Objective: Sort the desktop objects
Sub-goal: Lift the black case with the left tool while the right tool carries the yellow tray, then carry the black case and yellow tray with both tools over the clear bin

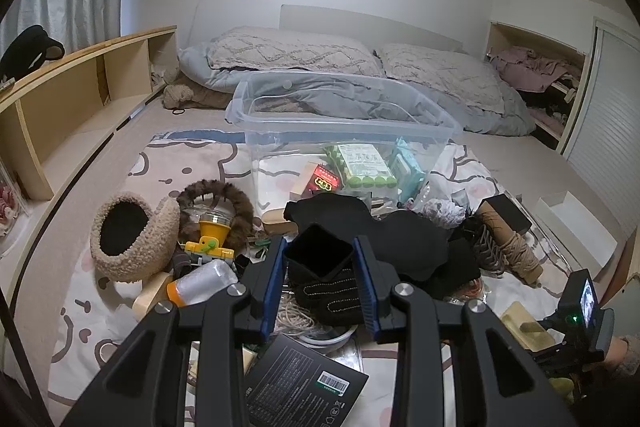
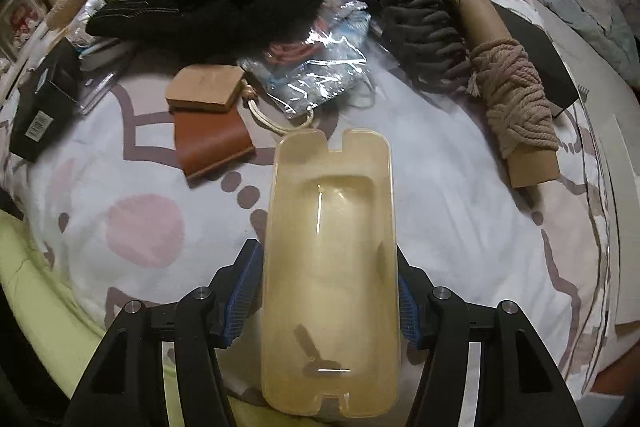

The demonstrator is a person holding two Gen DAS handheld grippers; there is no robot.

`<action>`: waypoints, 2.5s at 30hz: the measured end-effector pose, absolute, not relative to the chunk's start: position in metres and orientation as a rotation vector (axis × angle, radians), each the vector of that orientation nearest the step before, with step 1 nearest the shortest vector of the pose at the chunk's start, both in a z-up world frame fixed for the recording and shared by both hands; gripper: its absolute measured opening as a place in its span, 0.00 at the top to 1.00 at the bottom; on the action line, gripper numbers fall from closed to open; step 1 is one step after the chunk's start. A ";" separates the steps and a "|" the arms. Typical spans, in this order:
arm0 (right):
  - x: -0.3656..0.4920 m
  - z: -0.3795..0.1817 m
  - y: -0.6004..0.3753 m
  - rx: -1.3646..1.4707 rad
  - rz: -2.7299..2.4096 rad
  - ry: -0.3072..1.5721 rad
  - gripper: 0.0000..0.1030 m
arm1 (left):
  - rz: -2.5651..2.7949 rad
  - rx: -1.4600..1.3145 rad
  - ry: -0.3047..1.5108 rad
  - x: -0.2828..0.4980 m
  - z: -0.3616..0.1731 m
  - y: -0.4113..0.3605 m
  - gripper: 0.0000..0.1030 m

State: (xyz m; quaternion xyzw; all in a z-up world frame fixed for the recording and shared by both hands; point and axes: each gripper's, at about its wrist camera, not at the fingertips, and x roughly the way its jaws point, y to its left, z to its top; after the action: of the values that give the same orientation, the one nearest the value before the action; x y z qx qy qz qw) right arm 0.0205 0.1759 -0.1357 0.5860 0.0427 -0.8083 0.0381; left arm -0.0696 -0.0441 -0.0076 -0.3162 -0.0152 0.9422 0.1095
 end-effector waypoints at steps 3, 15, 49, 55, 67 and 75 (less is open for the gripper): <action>0.020 -0.133 0.180 1.782 -2.507 0.133 0.44 | 2.769 -0.933 -0.046 -0.070 -0.008 -0.044 0.67; 0.015 -0.092 0.207 1.667 -2.578 -0.032 0.53 | 2.757 -0.930 -0.032 -0.080 0.003 -0.039 0.67; -0.209 0.111 0.199 1.014 -2.851 -0.312 0.53 | 2.692 -0.847 -0.044 -0.297 0.084 0.055 0.67; -0.234 0.098 0.229 0.971 -2.895 -0.452 0.53 | 2.609 -0.949 -0.019 -0.361 0.059 0.094 0.67; -0.258 0.076 0.272 0.924 -2.885 -0.611 0.53 | 2.377 -1.204 -0.145 -0.470 0.020 0.163 0.67; -0.263 0.071 0.275 0.917 -2.870 -0.623 0.53 | 2.410 -1.141 -0.207 -0.476 0.019 0.164 0.22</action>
State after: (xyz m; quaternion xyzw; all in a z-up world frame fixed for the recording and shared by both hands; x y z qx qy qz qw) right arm -0.2633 0.2748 0.0713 0.2977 -0.2023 -0.9324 0.0323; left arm -0.4765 0.1636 0.0193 -0.4151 -0.0751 0.8766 0.2315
